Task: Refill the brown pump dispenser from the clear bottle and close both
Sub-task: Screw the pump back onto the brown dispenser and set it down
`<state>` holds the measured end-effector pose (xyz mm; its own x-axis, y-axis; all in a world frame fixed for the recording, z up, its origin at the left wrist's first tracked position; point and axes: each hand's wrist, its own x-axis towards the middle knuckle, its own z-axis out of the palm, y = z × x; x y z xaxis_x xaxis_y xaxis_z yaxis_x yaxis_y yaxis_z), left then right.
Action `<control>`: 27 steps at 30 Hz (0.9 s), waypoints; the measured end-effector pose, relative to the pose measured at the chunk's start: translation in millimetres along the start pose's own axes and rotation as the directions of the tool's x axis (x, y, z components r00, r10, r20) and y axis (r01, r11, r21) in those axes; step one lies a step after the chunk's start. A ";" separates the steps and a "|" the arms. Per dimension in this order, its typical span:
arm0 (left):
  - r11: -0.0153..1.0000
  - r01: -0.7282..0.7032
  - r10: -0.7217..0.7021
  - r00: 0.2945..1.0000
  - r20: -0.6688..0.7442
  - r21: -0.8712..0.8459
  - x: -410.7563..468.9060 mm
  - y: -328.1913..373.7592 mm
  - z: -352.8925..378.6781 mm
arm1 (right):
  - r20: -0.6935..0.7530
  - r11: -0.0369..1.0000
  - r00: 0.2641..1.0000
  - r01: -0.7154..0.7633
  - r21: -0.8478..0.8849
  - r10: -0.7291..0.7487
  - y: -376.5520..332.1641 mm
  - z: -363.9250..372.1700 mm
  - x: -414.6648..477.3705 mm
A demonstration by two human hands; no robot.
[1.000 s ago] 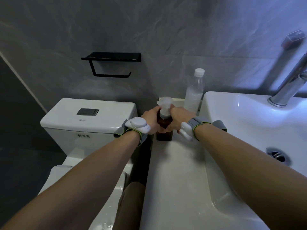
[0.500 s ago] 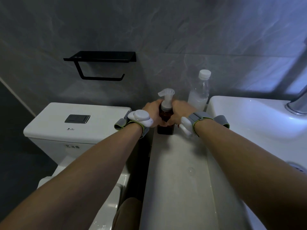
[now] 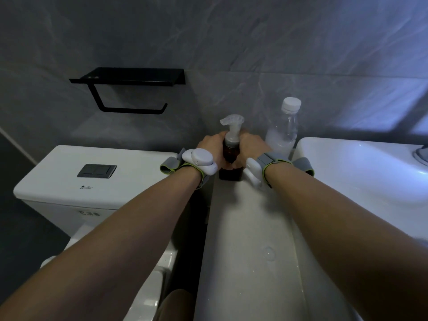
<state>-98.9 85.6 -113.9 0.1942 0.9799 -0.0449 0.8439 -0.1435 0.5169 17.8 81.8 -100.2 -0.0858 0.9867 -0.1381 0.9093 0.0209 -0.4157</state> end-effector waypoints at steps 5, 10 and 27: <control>1.000 -0.023 0.024 0.999 -0.029 0.012 8.3 -4.3 3.7 | -0.025 1.000 1.000 -0.002 0.019 0.002 3.3 2.2 10.2; 0.998 -0.045 0.045 0.999 -0.012 0.034 10.3 -8.7 5.5 | 0.011 0.997 0.997 -0.071 -0.020 0.071 13.8 14.0 8.2; 0.996 -0.023 0.020 0.999 0.033 0.091 2.4 -10.1 3.0 | 0.137 0.982 0.979 -0.129 -0.138 0.148 16.8 20.7 -1.7</control>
<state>-105.4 89.0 -121.7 0.2274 0.9718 -0.0631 0.8814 -0.1778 0.4376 24.8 77.2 -125.5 -0.0053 0.9474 -0.3199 0.9602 -0.0846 -0.2664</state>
